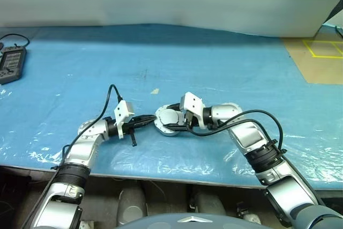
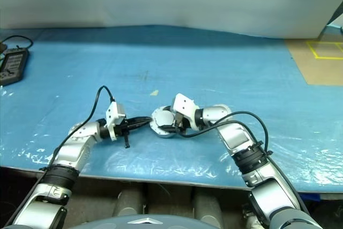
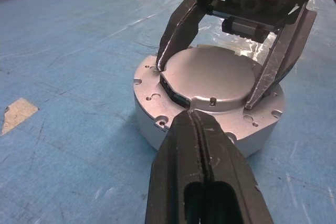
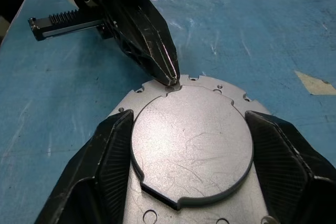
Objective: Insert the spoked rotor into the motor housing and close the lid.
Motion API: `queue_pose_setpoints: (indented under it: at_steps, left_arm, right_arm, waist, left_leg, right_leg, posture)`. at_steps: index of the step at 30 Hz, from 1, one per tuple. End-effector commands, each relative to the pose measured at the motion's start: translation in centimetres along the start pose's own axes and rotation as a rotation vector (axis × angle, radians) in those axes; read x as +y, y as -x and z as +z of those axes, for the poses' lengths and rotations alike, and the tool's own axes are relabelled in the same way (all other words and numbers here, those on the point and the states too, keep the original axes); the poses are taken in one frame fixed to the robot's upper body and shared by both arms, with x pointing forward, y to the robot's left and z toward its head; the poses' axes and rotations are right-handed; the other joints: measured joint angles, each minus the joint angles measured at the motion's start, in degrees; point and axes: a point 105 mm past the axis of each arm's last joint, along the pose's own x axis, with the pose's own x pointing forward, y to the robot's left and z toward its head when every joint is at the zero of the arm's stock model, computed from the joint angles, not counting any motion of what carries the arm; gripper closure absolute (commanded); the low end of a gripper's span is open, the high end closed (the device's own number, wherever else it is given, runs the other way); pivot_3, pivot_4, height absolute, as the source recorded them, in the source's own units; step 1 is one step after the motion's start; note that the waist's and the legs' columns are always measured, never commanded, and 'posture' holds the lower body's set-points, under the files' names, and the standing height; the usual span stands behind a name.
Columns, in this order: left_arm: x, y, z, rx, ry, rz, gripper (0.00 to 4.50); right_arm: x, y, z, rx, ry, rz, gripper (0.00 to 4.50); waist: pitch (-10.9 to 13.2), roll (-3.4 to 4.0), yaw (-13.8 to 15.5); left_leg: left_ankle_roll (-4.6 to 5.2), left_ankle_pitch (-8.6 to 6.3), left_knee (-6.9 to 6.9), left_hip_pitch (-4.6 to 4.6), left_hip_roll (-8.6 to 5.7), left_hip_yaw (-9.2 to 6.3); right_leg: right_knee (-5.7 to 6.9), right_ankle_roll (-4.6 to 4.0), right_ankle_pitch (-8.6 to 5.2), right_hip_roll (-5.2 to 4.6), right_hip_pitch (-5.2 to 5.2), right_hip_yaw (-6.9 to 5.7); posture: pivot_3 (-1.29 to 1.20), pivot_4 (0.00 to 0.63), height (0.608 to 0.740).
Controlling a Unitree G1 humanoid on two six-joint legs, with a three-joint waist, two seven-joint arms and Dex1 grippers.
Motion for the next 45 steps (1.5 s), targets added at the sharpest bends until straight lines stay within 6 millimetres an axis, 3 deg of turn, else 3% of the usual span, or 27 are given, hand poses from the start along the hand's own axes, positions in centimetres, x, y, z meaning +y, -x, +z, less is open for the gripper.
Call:
queue_pose_setpoints:
  at_steps: [1, 9, 14, 17, 21, 24, 32, 45]
  left_arm:
    - [-1.3, -0.5, -1.3, 0.060, 0.027, -0.048, 4.50]
    - [-1.8, -0.8, -1.1, 0.054, 0.043, -0.053, 4.50]
    - [-1.6, -0.6, -1.4, 0.062, 0.045, -0.047, 4.50]
    - [-1.5, -0.6, -1.5, 0.063, 0.044, -0.045, 4.50]
    - [-1.7, -0.6, -1.9, 0.062, 0.043, -0.043, 4.50]
    - [-1.7, -0.5, -2.2, 0.063, 0.041, -0.040, 4.50]
    - [-1.5, -0.3, -2.5, 0.058, 0.034, -0.028, 4.50]
    - [-1.4, -0.3, -2.9, 0.057, 0.030, -0.023, 4.50]
  right_arm:
    - [0.5, 0.4, -1.2, 0.040, -0.004, 0.007, 0.03]
    - [-1.0, 3.5, 1.7, -0.057, 0.029, -0.043, 0.03]
    - [-1.8, 6.0, 4.2, -0.199, -0.138, -0.054, 0.03]
    - [-2.3, 6.5, 3.1, -0.181, -0.273, -0.079, 0.03]
    - [-2.0, 6.2, -1.0, -0.064, -0.445, -0.111, 0.03]
    - [-1.7, 5.9, -2.1, -0.034, -0.535, -0.121, 0.03]
    - [-1.6, 5.1, -2.1, -0.098, -0.789, -0.089, 0.03]
    - [-1.8, 5.5, -1.1, -0.191, -0.947, -0.059, 0.03]
  waist:
    - [0.0, 0.00, 0.0]
    - [0.0, 0.01, 0.0]
    - [0.0, 0.01, 0.0]
    - [0.0, 0.01, 0.0]
    - [0.0, 0.01, 0.1]
    - [0.0, 0.02, 0.1]
    - [0.0, 0.06, 0.1]
    - [0.0, 0.10, 0.9]
  left_leg:
    - [0.00, 0.00, 0.00, 0.00, 0.00, 0.00]
    - [0.00, 0.00, -0.02, -0.05, -0.02, 0.00]
    - [0.00, 0.00, -0.07, -0.06, 0.01, 0.00]
    - [0.00, 0.00, -0.07, -0.07, -0.02, 0.00]
    - [-0.01, 0.00, -0.07, -0.06, -0.02, 0.00]
    - [-0.01, 0.00, -0.07, -0.08, -0.06, 0.00]
    - [-0.01, 0.00, -0.07, -0.02, -0.02, 0.00]
    - [-0.21, 0.11, -0.08, -0.04, -0.02, 0.01]
  right_leg:
    - [0.00, 0.00, 0.00, 0.00, 0.00, 0.00]
    - [-0.03, -0.01, 0.01, -0.01, -0.02, 0.01]
    - [-0.02, -0.19, 0.11, 0.02, -0.10, 0.00]
    - [-0.04, -0.19, 0.11, 0.00, -0.08, 0.01]
    - [-0.03, -0.19, 0.11, 0.01, -0.08, -0.01]
    - [-0.05, -0.18, 0.10, -0.01, -0.09, 0.01]
    - [0.00, 0.16, -0.10, 0.00, -0.08, 0.01]
    - [-0.03, 0.17, -0.11, -0.02, -0.09, 0.01]
  posture:
    - [0.00, 0.150, 0.740]
    - [0.00, 0.150, 0.740]
    - [0.00, 0.150, 0.740]
    - [0.00, 0.150, 0.740]
    - [0.00, 0.150, 0.740]
    - [0.00, 0.150, 0.740]
    - [0.00, 0.150, 0.740]
    - [0.00, 0.150, 0.740]
